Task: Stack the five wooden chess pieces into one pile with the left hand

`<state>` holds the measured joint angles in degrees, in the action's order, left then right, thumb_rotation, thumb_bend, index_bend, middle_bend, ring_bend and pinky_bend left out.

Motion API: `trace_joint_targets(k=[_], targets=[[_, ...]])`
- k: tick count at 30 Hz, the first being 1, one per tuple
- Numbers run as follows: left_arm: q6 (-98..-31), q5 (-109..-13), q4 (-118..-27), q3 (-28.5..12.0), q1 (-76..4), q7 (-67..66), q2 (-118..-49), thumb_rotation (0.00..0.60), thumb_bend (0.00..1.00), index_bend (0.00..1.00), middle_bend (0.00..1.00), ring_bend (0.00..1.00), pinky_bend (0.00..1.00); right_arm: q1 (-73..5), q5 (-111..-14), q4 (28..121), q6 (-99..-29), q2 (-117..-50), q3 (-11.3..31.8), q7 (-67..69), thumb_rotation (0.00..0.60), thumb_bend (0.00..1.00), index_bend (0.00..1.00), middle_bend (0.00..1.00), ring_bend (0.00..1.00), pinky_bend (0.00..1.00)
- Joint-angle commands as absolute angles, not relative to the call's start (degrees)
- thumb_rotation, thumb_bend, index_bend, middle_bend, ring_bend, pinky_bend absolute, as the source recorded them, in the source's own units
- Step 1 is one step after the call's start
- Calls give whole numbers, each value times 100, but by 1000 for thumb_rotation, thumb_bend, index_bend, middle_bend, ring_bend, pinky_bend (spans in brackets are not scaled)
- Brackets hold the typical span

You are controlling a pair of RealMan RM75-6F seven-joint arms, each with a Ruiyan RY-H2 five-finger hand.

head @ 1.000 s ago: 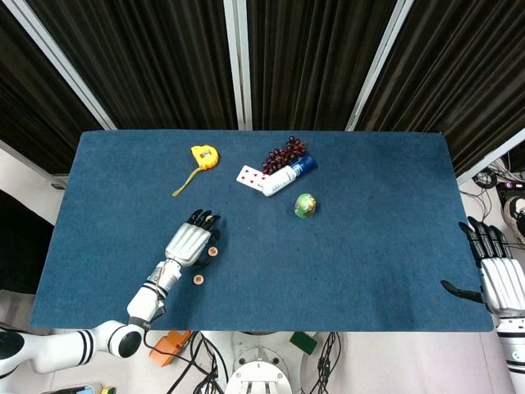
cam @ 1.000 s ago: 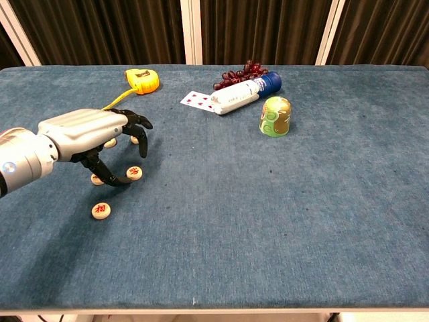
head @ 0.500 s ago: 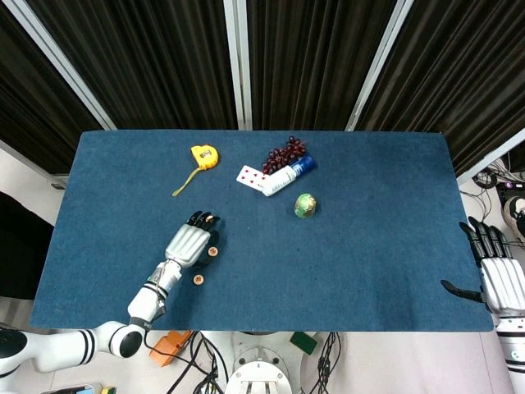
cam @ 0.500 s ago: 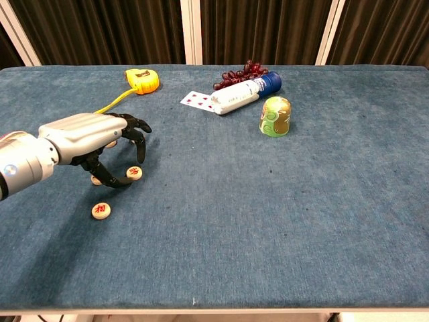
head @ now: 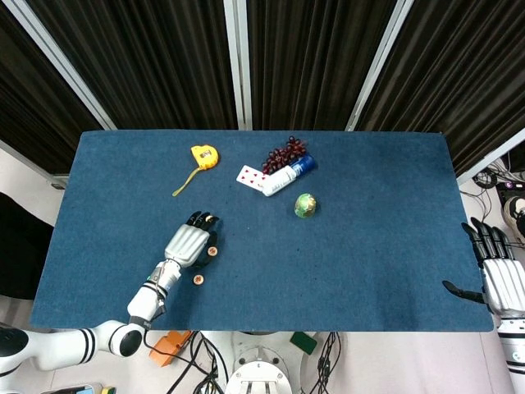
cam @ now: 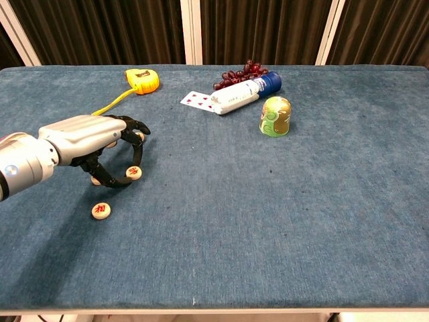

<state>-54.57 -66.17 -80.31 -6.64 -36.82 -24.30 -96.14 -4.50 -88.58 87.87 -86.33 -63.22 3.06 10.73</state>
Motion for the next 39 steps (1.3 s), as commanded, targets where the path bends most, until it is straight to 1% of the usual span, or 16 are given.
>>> trace_joint_targets(k=[1,5,8,14,26,39], targets=[[-5503,-6617,-8075,-732,-3693,-2346,-9559,600,382,542,100,0,0,-446,-8858,8786,-8640,-6319,309,1078,600,123,0,0,0,0],[-5601,-6518,-8111,-959,-3701,-2128,-9431,600,380,542,100,0,0,-432,-8858,8783,-8662,-6312,312,1086,600,123,0,0,0,0],[-5569,-6271,-8007,-1149,-3743,-2050,-9356,600,373,543,100,0,0,-424,-8854,8772,-8664,-6313,309,1105,600,123,0,0,0,0],[-5425,-5741,-7726,-1338,-3851,-2141,-9362,600,371,538,100,0,0,-420,-8847,8749,-8657,-6331,310,1131,600,123,0,0,0,0],[-5265,-5229,-7442,-1308,-3986,-2327,-9453,600,350,524,100,0,0,-423,-8833,8727,-8640,-6340,321,1148,600,124,0,0,0,0],[-5243,-5033,-7359,-1249,-4067,-2407,-9473,600,344,505,100,0,0,-405,-8813,8706,-8649,-6349,328,1159,600,123,0,0,0,0]])
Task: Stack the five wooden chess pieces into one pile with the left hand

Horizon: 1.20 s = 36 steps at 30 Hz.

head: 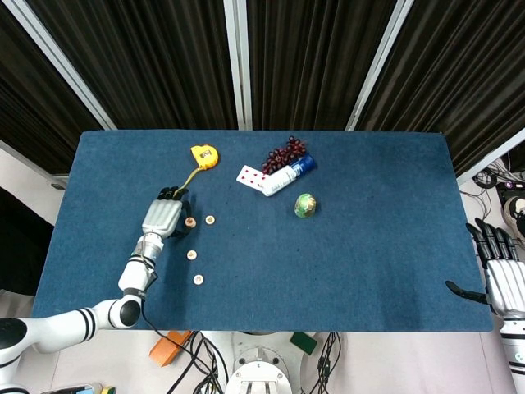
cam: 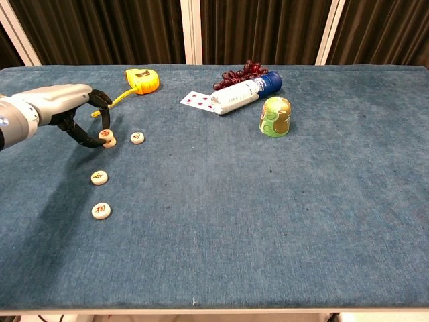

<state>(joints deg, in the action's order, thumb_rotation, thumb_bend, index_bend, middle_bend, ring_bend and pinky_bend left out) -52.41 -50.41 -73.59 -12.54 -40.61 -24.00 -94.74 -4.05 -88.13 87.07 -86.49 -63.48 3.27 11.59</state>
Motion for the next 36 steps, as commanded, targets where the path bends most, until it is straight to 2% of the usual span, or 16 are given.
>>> trace_joint_targets(k=[1,14,36], targets=[[-5243,-5021,-7359,-1245,-4074,-2413,-9472,600,343,502,100,0,0,-404,-8813,8706,-8646,-6349,326,1156,600,123,0,0,0,0],[-5271,-4948,-7355,-1200,-4108,-2416,-9452,600,323,448,100,0,0,-390,-8802,8715,-8649,-6336,330,1153,600,123,0,0,0,0],[-5404,-5066,-7458,-1164,-4124,-2312,-9442,600,312,433,90,0,0,-380,-8790,8710,-8641,-6343,337,1156,600,123,0,0,0,0]])
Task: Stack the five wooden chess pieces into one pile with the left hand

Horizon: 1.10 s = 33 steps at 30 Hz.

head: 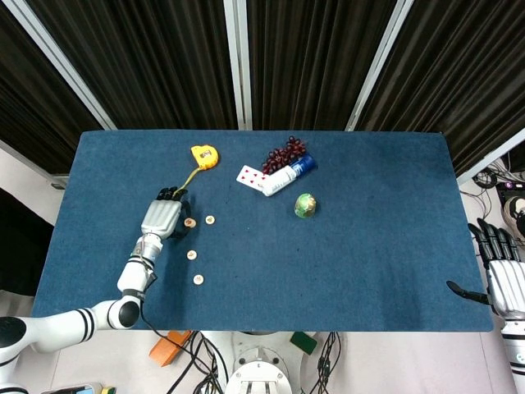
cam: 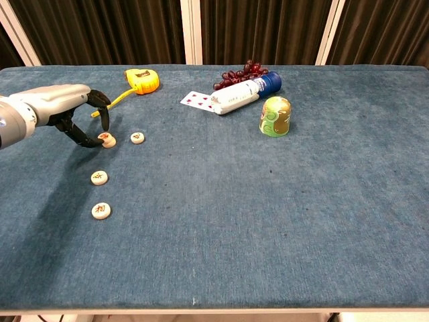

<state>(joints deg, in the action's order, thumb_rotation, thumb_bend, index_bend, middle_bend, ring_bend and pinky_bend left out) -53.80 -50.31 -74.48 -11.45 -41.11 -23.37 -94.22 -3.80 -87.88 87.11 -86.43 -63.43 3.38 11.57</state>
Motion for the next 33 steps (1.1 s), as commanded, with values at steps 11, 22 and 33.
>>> trace_joint_targets(k=[11,22,33], targets=[[-5319,-5054,-7348,-1220,-4451,-2635,-9787,600,278,421,90,0,0,-353,-8775,8687,-8661,-6339,335,1190,600,123,0,0,0,0],[-5260,-4654,-7100,-1289,-4618,-2956,-9956,600,275,421,90,0,0,-343,-8752,8610,-8644,-6357,337,1270,600,123,0,0,0,0],[-5167,-4414,-6930,-1320,-4750,-3096,-10085,600,296,421,90,0,0,-361,-8737,8561,-8612,-6373,350,1306,600,123,0,0,0,0]])
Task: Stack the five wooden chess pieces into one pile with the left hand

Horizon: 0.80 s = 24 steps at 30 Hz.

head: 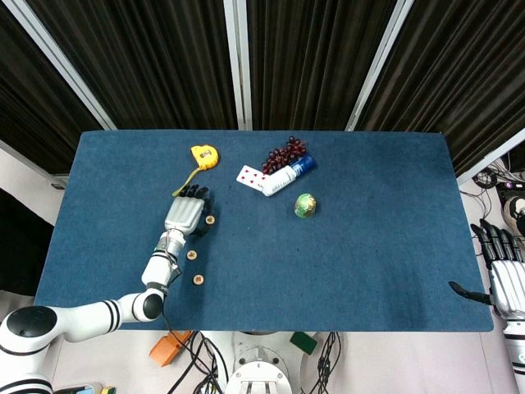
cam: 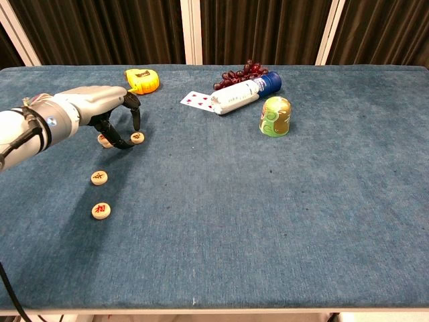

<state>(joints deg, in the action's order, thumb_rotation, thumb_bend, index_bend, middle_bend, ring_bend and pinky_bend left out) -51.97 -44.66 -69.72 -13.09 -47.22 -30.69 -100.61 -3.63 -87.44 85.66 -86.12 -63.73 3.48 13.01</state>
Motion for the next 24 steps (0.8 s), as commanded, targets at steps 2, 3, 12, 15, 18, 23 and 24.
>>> trace_joint_targets(k=[2,3,12,15,18,23,24], targets=[[-5149,-4369,-6900,-1327,-4766,-3111,-10097,600,300,421,90,0,0,-358,-8727,8552,-8608,-6373,352,1314,600,123,0,0,0,0],[-5140,-4347,-6889,-1331,-4773,-3113,-10103,600,301,422,90,0,0,-358,-8721,8547,-8602,-6376,352,1319,600,123,0,0,0,0],[-5106,-4317,-6849,-1308,-4817,-3115,-10132,600,314,442,90,0,0,-372,-8722,8541,-8584,-6388,358,1312,600,123,0,0,0,0],[-5108,-4345,-6832,-1298,-4827,-3096,-10142,600,325,464,90,0,0,-374,-8710,8546,-8568,-6386,358,1302,600,123,0,0,0,0],[-5110,-4357,-6828,-1289,-4829,-3085,-10140,600,337,503,90,0,0,-373,-8709,8554,-8572,-6385,360,1297,600,123,0,0,0,0],[-5161,-4465,-6958,-1298,-4772,-2926,-10062,600,368,526,91,0,0,-375,-8707,8564,-8573,-6379,367,1294,600,123,0,0,0,0],[-5193,-4508,-7010,-1299,-4750,-2885,-10023,600,369,527,91,0,0,-376,-8710,8568,-8576,-6375,369,1294,600,123,0,0,0,0]])
